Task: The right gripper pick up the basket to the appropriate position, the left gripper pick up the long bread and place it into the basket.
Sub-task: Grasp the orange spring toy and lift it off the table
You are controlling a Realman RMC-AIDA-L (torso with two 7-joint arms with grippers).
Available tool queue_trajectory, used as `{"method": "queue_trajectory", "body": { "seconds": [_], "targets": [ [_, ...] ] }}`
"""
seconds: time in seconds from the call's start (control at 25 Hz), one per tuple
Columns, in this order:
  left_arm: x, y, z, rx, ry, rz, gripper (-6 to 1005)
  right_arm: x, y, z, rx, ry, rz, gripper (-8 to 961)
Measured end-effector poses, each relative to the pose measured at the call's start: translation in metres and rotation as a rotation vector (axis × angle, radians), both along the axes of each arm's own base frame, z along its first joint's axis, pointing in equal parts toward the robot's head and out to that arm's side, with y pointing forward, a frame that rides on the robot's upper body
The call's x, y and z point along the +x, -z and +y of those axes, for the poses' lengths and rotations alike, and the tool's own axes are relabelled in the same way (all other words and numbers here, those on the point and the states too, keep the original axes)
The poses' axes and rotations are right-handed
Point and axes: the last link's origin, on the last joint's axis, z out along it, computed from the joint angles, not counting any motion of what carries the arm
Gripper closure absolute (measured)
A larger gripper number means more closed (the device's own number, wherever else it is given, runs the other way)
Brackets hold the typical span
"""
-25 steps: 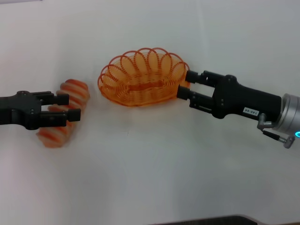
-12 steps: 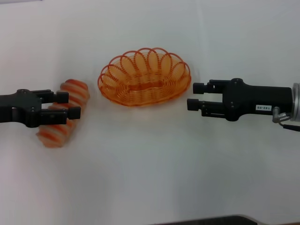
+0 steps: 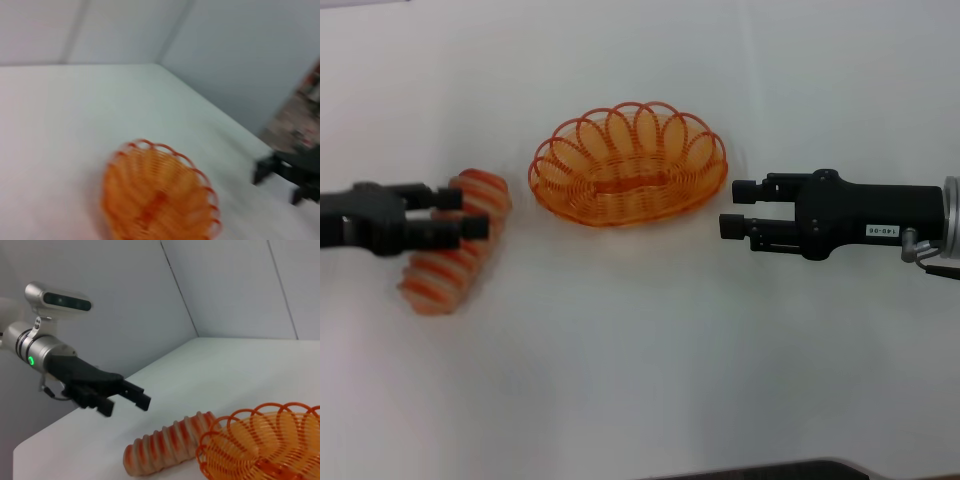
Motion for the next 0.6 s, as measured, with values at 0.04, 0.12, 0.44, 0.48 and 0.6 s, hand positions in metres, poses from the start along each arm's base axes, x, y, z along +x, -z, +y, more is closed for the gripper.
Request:
{"method": "queue_trajectory", "body": {
  "seconds": [0.04,0.12,0.44,0.48,0.6],
  "targets": [
    [0.0,-0.002,0.002,0.009,-0.017,0.004,209,0.0,0.0,0.0,0.005,-0.001,0.003,327],
    [0.0,-0.008,0.01,0.047,-0.07,0.02,209,0.0,0.0,0.0,0.013,0.0,0.008,327],
    [0.011,-0.045,0.027,0.116,-0.219,0.131,208,0.0,0.003,0.001,0.016,0.0,0.009,327],
    [0.015,-0.049,0.028,0.117,-0.231,0.157,208,0.0,0.004,0.001,0.017,-0.002,0.008,327],
    [0.028,-0.055,0.028,0.114,-0.258,0.236,208,0.0,0.005,0.003,0.024,-0.006,0.002,327]
  ]
}}
